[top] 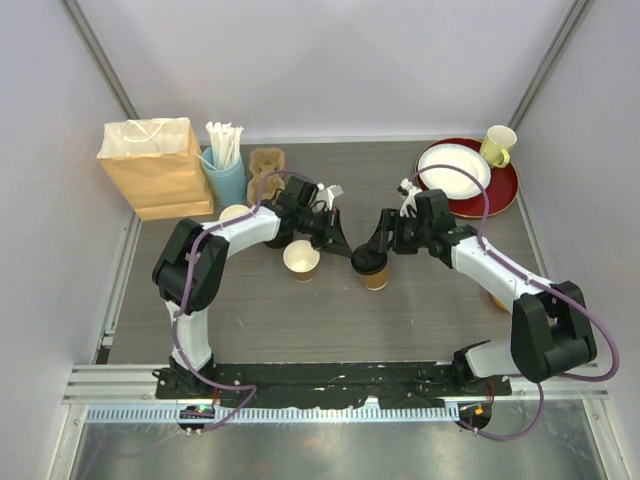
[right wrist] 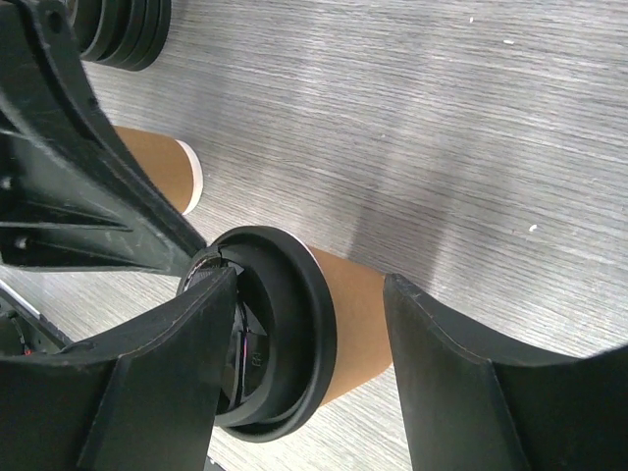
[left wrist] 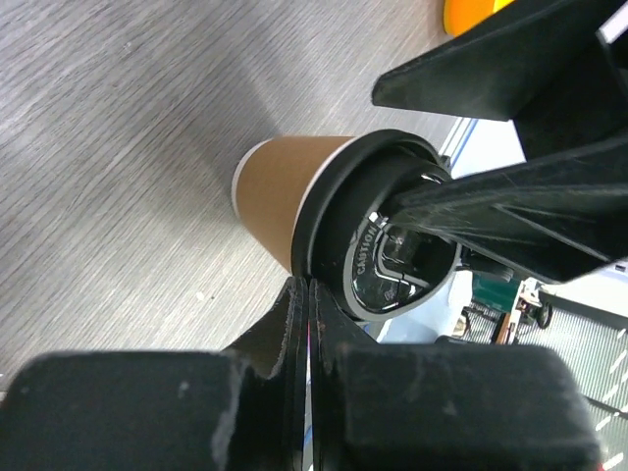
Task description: Pack the takeout coffee
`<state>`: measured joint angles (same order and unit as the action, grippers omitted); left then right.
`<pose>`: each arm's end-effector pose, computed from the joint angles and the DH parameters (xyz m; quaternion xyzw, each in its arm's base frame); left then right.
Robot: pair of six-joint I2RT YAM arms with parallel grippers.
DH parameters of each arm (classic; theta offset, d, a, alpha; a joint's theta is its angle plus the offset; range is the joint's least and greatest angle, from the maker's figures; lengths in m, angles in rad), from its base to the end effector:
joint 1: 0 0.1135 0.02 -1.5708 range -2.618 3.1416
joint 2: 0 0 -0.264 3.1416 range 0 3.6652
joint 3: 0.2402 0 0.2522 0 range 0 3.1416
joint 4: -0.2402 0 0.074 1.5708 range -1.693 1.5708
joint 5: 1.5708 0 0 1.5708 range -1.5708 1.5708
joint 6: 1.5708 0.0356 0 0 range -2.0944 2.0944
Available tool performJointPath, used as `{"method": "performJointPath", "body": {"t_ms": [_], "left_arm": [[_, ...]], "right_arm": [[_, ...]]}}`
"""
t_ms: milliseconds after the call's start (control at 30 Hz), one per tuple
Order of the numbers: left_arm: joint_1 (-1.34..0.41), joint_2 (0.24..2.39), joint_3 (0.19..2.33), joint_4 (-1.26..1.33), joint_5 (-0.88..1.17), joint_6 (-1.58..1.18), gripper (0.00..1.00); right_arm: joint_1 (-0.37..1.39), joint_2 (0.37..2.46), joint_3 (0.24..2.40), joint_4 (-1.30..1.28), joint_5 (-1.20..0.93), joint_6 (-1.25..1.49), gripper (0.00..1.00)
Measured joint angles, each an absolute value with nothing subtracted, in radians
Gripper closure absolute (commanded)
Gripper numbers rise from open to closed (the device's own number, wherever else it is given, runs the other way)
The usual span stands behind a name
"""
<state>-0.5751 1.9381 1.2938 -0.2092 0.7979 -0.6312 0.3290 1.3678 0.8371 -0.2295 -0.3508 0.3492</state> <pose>0.3316 -0.2453 0.1862 0.1121 0.8663 -0.4830 0.0600 0.2670 0.1041 0.2258 -0.0597 0.9055 0.2804 0.3128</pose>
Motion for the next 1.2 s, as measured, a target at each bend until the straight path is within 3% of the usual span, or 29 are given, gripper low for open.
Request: {"method": "performJointPath", "body": {"t_ms": [667, 867, 967, 1200], "left_arm": [[-0.576, 1.901, 1.315, -0.258, 0.796, -0.555, 0.98], [-0.584, 1.901, 1.356, -0.308, 0.784, -0.508, 0.83], [-0.585, 1.901, 1.378, -0.337, 0.764, -0.477, 0.7], [-0.569, 1.861, 1.445, -0.45, 0.677, -0.388, 0.55]], "right_arm": [[0.323, 1.269, 0.758, -0.199, -0.366, 0.372, 0.3], [0.323, 1.25, 0.768, -0.233, -0.346, 0.34, 0.27], [0.33, 1.248, 0.808, -0.285, -0.324, 0.299, 0.26], [0.592, 1.174, 0.958, -0.435, 0.072, 0.2, 0.34]]}}
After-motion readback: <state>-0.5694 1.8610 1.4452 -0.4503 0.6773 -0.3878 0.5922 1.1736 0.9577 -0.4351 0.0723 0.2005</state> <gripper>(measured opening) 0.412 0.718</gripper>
